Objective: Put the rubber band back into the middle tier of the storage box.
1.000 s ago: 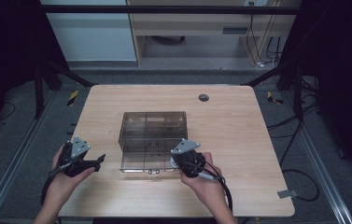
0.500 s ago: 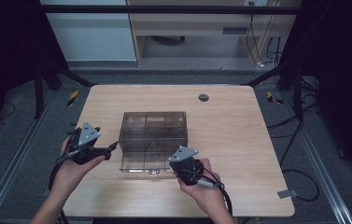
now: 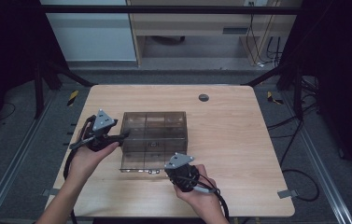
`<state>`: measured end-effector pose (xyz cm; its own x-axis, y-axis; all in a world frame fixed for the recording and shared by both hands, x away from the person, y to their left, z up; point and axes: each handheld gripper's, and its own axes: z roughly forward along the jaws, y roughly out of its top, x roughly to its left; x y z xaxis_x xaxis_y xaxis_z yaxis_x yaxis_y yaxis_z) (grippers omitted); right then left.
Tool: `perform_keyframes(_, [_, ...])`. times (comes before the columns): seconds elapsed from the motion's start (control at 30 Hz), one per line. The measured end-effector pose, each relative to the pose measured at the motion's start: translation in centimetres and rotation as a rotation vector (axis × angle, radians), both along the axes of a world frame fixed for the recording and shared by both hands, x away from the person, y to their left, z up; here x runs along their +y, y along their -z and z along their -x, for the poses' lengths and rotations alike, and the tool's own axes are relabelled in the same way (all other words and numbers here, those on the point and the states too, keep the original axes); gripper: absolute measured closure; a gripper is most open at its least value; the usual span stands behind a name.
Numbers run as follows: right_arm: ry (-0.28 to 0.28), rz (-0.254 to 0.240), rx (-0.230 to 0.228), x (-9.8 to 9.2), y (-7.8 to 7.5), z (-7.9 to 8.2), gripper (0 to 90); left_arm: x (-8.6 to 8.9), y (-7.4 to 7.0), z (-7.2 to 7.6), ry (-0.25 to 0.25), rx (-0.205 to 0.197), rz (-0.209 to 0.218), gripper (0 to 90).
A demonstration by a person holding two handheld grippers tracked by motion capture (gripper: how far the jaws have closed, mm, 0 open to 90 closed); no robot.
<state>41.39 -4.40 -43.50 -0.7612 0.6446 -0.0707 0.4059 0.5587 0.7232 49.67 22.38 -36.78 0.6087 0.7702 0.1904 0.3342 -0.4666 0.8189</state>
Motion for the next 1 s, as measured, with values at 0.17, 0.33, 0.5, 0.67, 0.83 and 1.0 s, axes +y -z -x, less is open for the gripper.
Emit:
perform_keyframes(0.17, [-0.001, -0.017, 0.015, 0.2, 0.6, 0.1, 90.0, -1.3, 1.1, 0.1, 0.018, 0.037, -0.017, 53.0])
perform_keyframes(0.33, [-0.003, -0.001, 0.021, 0.2, 1.1, 0.2, 90.0, -1.3, 1.8, 0.3, 0.009, 0.045, 0.005, 62.4])
perform_keyframes(0.5, [-0.009, -0.002, 0.020, 0.4, 1.6, 0.3, 90.0, -1.5, 2.3, 0.3, 0.021, 0.060, 0.023, 70.4])
perform_keyframes(0.67, [-0.013, 0.005, 0.026, 0.5, 2.0, 0.5, 90.0, -1.7, 2.6, 0.3, 0.032, 0.068, 0.026, 77.4])
perform_keyframes(0.83, [-0.023, 0.007, 0.027, 0.7, 2.1, 0.5, 90.0, -1.9, 2.8, 0.4, 0.044, 0.072, 0.023, 85.1])
perform_keyframes(1.0, [-0.033, 0.016, 0.030, 1.0, 2.3, 0.6, 90.0, -1.9, 3.1, 0.3, 0.044, 0.080, 0.030, 88.4])
